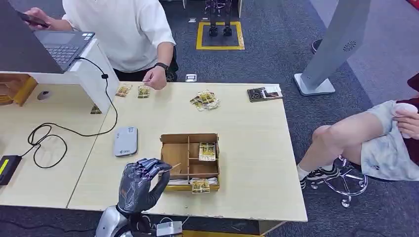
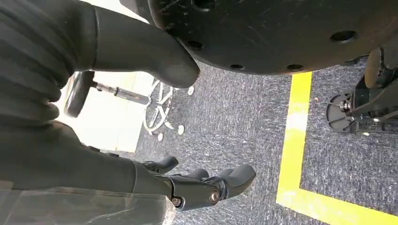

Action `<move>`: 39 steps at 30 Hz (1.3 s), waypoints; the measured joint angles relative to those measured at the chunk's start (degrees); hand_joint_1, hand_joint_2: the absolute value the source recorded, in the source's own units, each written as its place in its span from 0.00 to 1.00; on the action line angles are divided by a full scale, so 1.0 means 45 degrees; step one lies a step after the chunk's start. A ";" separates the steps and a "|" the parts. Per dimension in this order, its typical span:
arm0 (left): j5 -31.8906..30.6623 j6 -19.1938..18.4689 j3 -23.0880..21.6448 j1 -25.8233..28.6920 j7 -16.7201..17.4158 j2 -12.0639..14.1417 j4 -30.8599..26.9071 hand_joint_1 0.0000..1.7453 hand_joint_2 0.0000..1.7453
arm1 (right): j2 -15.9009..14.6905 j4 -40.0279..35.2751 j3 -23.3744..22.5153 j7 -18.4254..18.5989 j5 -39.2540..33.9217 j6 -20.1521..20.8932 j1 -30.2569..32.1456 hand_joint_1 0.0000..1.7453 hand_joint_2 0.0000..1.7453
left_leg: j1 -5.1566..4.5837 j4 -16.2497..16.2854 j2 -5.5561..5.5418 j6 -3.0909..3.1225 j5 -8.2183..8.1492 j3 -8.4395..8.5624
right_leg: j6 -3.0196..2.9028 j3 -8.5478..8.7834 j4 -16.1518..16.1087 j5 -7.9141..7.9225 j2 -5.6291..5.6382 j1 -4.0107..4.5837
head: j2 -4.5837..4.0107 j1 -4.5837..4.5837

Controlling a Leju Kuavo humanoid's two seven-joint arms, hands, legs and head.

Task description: Pass the card to the sensor for recognition and then transmit it.

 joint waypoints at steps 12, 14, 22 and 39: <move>0.0029 0.0000 -0.0009 -0.0384 0.1760 -0.0029 -0.0029 1.00 1.00 | 0.0000 0.0000 0.0000 0.0000 0.0010 0.0000 -0.0003 0.00 1.00 | -0.0001 0.0002 -0.0003 0.0001 0.0000 0.0001 | 0.0000 -0.0005 -0.0003 0.0000 -0.0003 0.0000 | 0.0000 -0.0005; 0.0102 -0.0005 -0.0161 -0.0825 0.2596 0.0005 0.0107 1.00 1.00 | 0.0000 0.0000 0.0000 0.0010 0.0049 0.0000 -0.0006 0.00 1.00 | 0.0000 0.0002 -0.0003 0.0000 0.0002 0.0003 | 0.0000 -0.0005 -0.0002 0.0002 -0.0004 0.0000 | 0.0000 -0.0005; 0.1477 -0.0277 -0.1701 -0.3399 0.5236 0.0160 0.1633 1.00 1.00 | 0.0000 -0.0005 0.0000 0.0092 0.0535 -0.0014 -0.0047 0.00 1.00 | -0.0001 0.0005 -0.0006 -0.0002 0.0013 0.0003 | 0.0000 0.0000 -0.0001 0.0015 -0.0006 0.0000 | 0.0000 0.0000; 0.3638 -0.1651 -0.2264 -0.7656 0.6446 -0.0675 0.5772 1.00 1.00 | -0.0005 -0.0010 0.0000 0.0335 0.1297 0.0005 -0.0162 0.00 1.00 | -0.0001 0.0011 -0.0001 -0.0002 0.0013 0.0002 | -0.0001 -0.0007 0.0000 0.0017 0.0006 -0.0001 | 0.0000 0.0000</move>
